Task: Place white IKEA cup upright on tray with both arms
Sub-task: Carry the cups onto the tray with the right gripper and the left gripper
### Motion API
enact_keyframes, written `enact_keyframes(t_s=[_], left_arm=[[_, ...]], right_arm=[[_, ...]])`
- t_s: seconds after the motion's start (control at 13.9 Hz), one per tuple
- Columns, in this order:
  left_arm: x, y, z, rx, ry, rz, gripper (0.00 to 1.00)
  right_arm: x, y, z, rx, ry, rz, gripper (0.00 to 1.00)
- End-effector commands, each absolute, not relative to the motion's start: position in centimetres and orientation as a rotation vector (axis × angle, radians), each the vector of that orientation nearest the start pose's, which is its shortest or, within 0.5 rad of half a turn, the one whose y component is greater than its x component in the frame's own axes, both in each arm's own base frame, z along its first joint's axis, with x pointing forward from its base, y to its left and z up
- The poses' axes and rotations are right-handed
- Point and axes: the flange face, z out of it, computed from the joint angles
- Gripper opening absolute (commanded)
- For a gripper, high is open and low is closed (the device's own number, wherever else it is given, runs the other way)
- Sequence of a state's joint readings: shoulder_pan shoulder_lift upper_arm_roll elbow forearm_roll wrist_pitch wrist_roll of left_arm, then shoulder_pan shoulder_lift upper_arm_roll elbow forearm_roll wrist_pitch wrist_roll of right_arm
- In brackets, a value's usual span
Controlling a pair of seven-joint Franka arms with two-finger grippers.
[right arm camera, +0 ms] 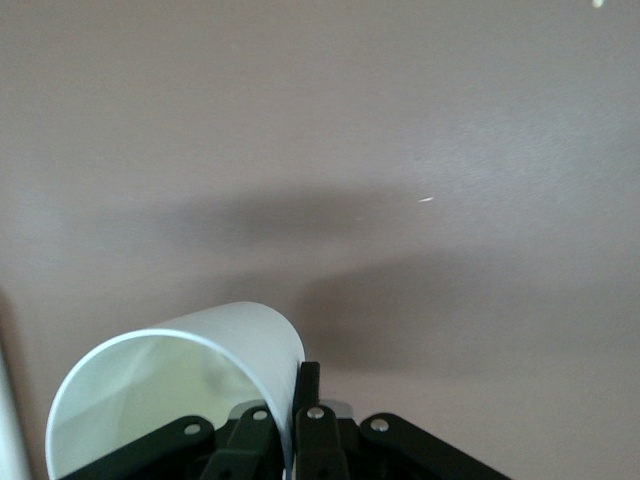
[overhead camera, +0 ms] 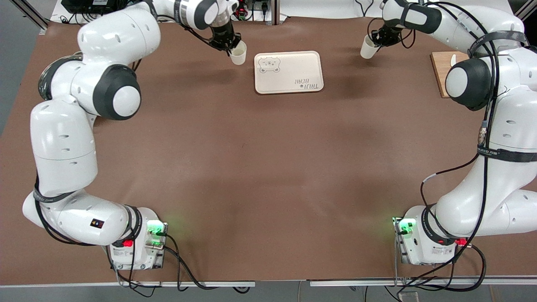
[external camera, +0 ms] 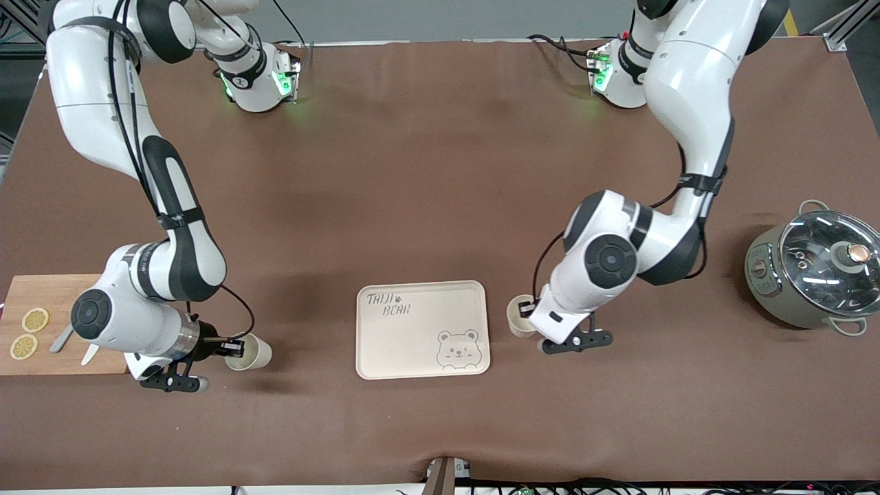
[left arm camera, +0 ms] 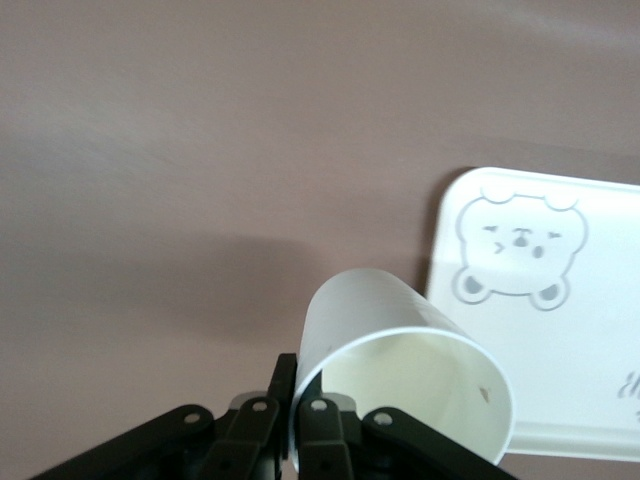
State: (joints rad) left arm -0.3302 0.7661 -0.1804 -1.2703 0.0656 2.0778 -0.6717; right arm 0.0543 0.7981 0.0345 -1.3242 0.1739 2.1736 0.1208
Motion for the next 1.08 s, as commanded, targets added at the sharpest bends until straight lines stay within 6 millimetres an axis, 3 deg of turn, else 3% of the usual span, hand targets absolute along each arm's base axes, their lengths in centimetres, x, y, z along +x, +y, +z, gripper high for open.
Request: enact_keyframes(t_s=[0.0, 0.29, 0.58, 0.93, 1.01], left_arm=[[67.1, -36.4, 29.0, -3.225, -0.413, -0.036, 0.0], [65.7, -40.0, 26.4, -3.247, -0.549, -0.05, 0.0], [64.4, -42.0, 24.3, -3.25, -0.603, -0.021, 0.0], [64.0, -42.7, 23.6, -3.248, -0.619, -0.017, 0.0], [64.0, -42.6, 23.5, -3.245, -0.62, -0.017, 0.1]], right_arm=[[74.4, 11.0, 26.9, -2.926, 0.326, -0.022, 0.0], [73.5, 16.9, 27.7, -2.912, 0.444, -0.009, 0.0], [72.2, 23.1, 28.4, -2.892, 0.553, 0.003, 0.0], [70.8, 27.5, 27.9, -2.887, 0.573, 0.009, 0.0], [70.5, 28.4, 27.9, -2.884, 0.581, 0.002, 0.0]])
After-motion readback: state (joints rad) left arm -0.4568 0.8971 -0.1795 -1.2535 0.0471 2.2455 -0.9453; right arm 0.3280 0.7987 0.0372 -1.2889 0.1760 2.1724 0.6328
